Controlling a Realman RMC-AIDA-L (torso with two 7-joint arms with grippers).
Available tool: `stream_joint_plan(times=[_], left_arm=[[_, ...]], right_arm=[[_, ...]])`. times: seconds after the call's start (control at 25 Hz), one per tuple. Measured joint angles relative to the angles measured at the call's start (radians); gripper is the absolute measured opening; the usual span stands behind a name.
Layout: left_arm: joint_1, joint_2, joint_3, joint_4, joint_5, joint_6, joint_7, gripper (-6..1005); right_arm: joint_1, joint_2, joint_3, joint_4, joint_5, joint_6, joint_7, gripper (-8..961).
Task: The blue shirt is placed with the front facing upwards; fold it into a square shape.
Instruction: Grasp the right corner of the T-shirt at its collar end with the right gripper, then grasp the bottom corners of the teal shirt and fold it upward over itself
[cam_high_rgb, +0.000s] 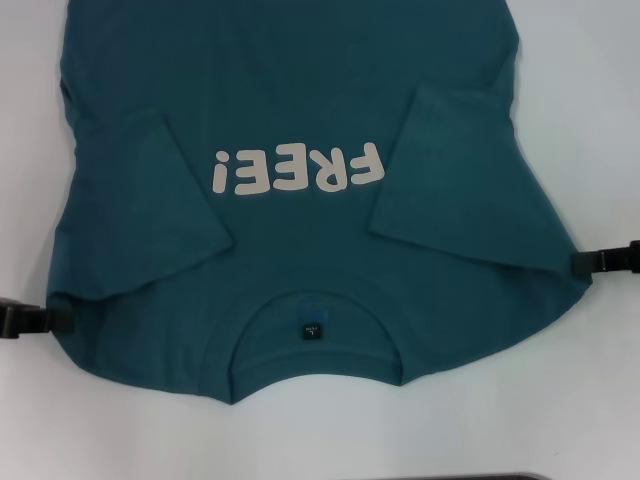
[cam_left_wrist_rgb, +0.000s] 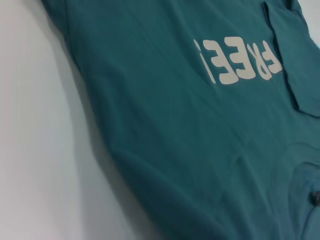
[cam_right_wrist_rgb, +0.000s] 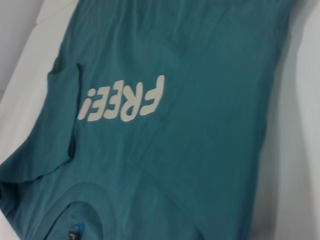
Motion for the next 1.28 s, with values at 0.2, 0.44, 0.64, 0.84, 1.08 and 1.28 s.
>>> stream_joint_plan(times=[0.2,0.44,0.64,0.84,1.08,1.28], left_arm=[[0.007,0.003,-0.003,-0.001,-0.004,0.04,-0.001,28],[0.021,0.004,-0.009,-0.001,-0.003,0.054,-0.004,28],[0.041,0.01,-0.028,-0.001,0.0,0.063,-0.006,28],[0.068,0.018,-0.048,-0.001,-0.004,0.083,-0.005,29],[0.09,0.018,-0.07,-0.006,-0.002,0.122,0.001,29],[0.115,0.011,-0.07,-0.009,-0.002,0.136,0.002,29]], right_arm=[[-0.024,0.002,0.037,0.001,0.0,0.026,-0.046,6],[-0.053,0.007,0.075,0.001,0.0,0.053,-0.093,7],[-0.075,0.006,0.1,0.001,0.001,0.073,-0.11,7],[-0.103,0.003,0.13,0.002,0.001,0.093,-0.124,6],[-0.137,0.001,0.153,0.012,0.001,0.116,-0.135,7],[-0.164,0.0,0.163,0.013,0.001,0.124,-0.145,7]])
